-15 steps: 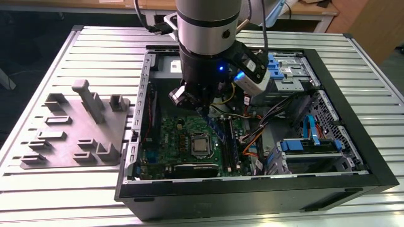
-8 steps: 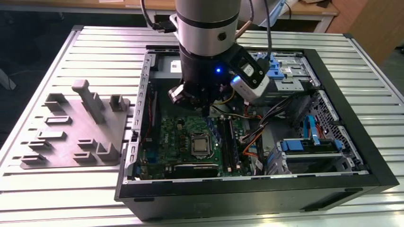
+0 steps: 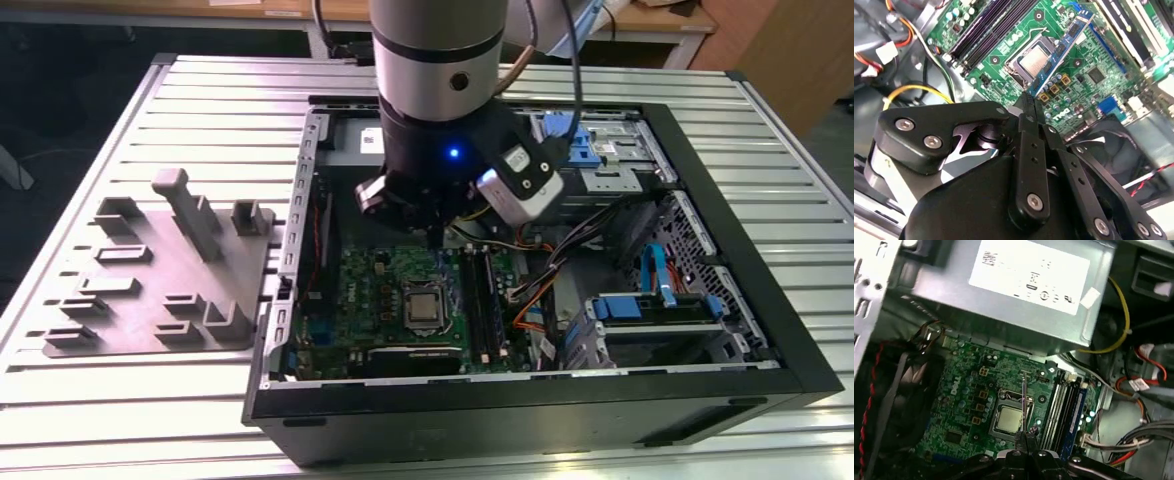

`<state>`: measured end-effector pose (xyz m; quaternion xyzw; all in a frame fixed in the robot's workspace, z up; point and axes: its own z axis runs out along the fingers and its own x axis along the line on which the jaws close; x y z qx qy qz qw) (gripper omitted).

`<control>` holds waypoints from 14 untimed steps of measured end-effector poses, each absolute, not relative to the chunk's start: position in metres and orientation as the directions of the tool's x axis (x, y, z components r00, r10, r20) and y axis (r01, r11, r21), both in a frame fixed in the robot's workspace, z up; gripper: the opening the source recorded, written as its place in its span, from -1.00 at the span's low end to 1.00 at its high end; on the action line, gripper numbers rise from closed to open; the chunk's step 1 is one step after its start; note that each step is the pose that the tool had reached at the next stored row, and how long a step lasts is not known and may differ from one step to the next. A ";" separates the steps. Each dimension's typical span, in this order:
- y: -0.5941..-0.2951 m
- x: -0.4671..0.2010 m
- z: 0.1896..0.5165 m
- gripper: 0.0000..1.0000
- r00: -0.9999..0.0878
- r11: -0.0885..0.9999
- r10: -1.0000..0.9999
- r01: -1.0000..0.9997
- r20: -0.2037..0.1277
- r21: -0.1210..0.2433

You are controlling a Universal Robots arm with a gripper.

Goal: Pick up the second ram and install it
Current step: 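Insert the second ram into the second slot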

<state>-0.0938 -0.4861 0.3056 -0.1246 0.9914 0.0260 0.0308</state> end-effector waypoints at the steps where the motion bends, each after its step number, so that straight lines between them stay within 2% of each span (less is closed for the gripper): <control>1: -0.486 -0.094 0.305 -0.77 -0.971 0.972 -0.228 -0.231 -0.068 0.044; 14: -0.486 -0.094 0.302 -0.77 -0.998 0.999 0.002 -0.001 -0.068 0.044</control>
